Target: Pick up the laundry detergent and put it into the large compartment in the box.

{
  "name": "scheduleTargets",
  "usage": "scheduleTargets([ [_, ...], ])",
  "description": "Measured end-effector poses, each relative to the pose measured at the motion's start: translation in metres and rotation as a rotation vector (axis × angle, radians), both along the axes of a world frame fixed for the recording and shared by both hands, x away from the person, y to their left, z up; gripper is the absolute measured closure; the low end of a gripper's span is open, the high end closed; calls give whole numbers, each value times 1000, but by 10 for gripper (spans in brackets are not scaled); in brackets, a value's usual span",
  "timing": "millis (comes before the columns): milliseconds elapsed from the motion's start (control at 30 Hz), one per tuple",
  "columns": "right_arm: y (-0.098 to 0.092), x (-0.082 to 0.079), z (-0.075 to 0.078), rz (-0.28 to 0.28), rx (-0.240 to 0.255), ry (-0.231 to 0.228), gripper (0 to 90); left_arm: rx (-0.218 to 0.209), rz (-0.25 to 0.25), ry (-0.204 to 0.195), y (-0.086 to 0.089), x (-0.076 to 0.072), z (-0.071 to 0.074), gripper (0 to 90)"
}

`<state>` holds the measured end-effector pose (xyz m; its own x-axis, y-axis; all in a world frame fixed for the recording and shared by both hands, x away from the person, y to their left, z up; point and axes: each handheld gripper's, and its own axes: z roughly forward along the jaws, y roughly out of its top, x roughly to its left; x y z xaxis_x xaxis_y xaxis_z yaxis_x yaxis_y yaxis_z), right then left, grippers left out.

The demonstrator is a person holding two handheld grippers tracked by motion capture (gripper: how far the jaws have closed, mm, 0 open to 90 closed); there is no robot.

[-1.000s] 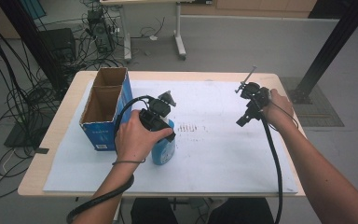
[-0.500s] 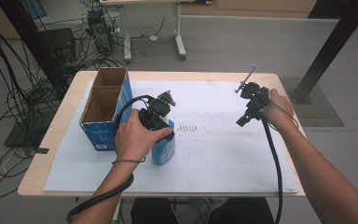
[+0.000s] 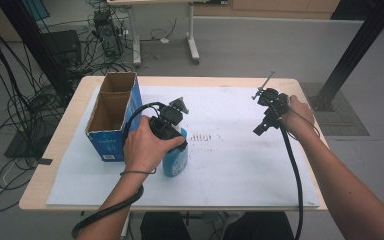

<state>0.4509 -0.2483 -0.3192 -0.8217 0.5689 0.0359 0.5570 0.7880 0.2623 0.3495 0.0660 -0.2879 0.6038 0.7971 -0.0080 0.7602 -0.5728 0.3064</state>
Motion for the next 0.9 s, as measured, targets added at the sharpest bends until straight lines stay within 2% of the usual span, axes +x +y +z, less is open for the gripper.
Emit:
scheduleTargets([
  [900,0,-1,2,-20,-10,-18,38,-4,-1,-9,1,-1,0,374],
])
